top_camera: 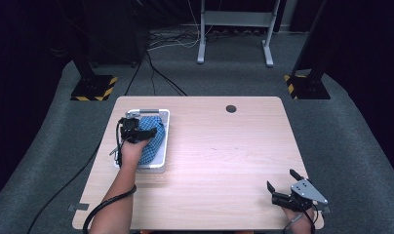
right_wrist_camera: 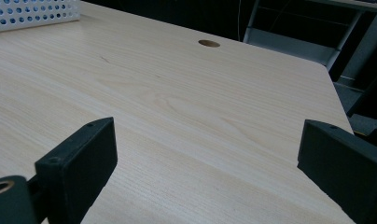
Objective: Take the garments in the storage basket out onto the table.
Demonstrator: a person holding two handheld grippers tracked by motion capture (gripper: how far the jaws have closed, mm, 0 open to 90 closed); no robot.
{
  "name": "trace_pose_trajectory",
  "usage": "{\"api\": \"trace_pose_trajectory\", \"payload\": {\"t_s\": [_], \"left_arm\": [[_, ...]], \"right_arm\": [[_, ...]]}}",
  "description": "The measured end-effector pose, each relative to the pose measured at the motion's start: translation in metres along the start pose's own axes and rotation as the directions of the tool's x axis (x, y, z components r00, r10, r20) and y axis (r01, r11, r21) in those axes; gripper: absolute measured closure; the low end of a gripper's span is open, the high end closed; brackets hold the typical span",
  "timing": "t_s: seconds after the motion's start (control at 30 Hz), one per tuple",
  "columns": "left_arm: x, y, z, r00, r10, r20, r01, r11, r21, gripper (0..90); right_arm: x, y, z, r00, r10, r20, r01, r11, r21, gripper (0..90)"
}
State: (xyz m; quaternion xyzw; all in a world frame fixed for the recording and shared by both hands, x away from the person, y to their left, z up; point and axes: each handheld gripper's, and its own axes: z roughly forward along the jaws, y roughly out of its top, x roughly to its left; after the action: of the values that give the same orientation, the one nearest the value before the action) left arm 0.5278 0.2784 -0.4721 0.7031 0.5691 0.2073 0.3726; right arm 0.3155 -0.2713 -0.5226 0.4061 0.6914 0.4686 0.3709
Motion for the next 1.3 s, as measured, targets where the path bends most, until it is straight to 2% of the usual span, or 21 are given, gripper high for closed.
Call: {"api": "trace_pose_trajectory", "payload": {"t_s": [0.33, 0.63, 0.7, 0.83, 1.1, 1.17, 1.3], "left_arm": [[0.000, -0.001, 0.005, 1.0000, -0.004, -0.004, 0.004, 0.9991, 0.043, 7.6], [0.000, -0.001, 0.012, 1.0000, -0.008, 0.004, 0.007, 0.9947, 0.103, 6.2], [-0.002, -0.001, 0.014, 0.9999, 0.010, -0.011, -0.008, 0.9925, 0.122, 5.3], [-0.002, -0.001, 0.014, 0.9998, 0.014, -0.011, -0.012, 0.9922, 0.124, 4.8], [-0.001, -0.002, 0.015, 0.9999, 0.005, -0.015, -0.003, 0.9892, 0.146, 9.4], [-0.001, -0.002, 0.015, 0.9999, 0.000, -0.017, 0.003, 0.9889, 0.149, 12.7], [0.001, -0.002, 0.013, 0.9999, -0.006, -0.016, 0.009, 0.9881, 0.154, 25.5]], "right_arm": [[0.000, 0.000, 0.000, 1.0000, 0.000, 0.000, 0.000, 1.000, -0.001, 3.8], [0.000, 0.000, 0.000, 1.0000, 0.000, 0.001, 0.000, 1.000, -0.001, 3.8], [0.000, 0.000, 0.000, 1.0000, 0.000, 0.001, 0.000, 1.000, 0.000, 3.8], [0.000, 0.000, 0.000, 1.0000, 0.000, 0.000, 0.000, 1.000, -0.001, 3.8], [0.000, 0.000, 0.000, 1.0000, 0.001, 0.001, -0.001, 1.000, 0.000, 3.8], [0.000, 0.000, 0.000, 1.0000, 0.001, 0.000, -0.001, 1.000, 0.000, 3.8], [0.000, 0.000, 0.000, 1.0000, 0.001, 0.001, -0.001, 1.000, 0.001, 3.8]]}}
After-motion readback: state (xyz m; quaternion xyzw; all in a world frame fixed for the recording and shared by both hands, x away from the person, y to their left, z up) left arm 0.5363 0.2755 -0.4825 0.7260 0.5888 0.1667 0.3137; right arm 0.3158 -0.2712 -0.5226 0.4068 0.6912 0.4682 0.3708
